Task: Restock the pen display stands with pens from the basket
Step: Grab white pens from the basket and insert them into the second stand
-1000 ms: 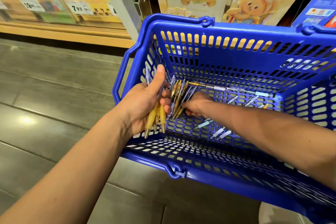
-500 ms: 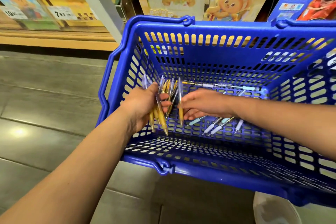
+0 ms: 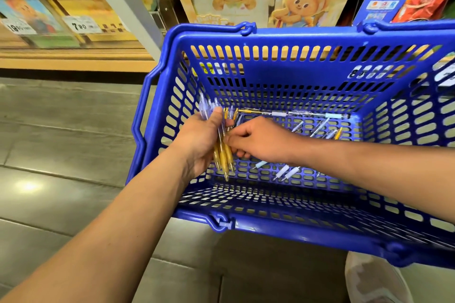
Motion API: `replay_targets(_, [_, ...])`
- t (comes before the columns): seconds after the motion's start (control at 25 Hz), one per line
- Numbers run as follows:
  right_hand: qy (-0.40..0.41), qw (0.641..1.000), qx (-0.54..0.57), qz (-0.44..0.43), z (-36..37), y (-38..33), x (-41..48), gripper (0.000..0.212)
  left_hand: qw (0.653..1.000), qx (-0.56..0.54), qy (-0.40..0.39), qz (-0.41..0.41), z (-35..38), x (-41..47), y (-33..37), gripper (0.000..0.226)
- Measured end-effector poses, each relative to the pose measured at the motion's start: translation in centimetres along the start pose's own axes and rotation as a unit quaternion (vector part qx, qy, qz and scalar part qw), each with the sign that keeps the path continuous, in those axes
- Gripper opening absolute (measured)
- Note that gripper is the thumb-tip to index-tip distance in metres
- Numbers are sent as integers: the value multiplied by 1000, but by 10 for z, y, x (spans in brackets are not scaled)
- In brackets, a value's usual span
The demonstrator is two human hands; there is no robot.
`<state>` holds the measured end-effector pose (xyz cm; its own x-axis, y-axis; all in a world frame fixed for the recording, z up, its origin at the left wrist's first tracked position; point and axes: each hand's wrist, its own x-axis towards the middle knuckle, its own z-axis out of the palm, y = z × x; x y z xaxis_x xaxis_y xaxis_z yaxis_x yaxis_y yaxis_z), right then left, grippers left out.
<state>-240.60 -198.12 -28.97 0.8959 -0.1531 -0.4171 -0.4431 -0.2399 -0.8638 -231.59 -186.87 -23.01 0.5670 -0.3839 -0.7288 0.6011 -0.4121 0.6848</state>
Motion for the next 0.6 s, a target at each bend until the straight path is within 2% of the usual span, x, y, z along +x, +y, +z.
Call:
replay_targets(0.08, [-6, 1000, -11, -8, -1, 2, 4, 32, 1000, 6, 9, 7, -2, 0, 2, 52])
replay_targets(0.12, [-21, 999, 25, 4, -2, 3, 8, 37, 1000, -2, 18, 14, -3, 1, 4, 51])
replay_targets(0.2, [-52, 987, 132, 70, -7, 8, 19, 48, 998, -17, 43, 30, -7, 4, 9, 37])
replay_targets(0.24, [-65, 982, 145, 104, -10, 13, 26, 52, 998, -15, 50, 36, -10, 4, 10, 25])
replay_targets(0.32, [-82, 977, 112, 165, -13, 29, 39, 38, 998, 5, 49, 41, -13, -2, 10, 14])
replay_targets(0.4, [-68, 971, 82, 214, -9, 45, 49, 20, 998, 18, 46, 35, -18, -5, 8, 17])
replay_targets(0.6, [24, 968, 6, 250, 21, 57, 80, 35, 999, -23, 35, 25, -27, -13, 9, 34])
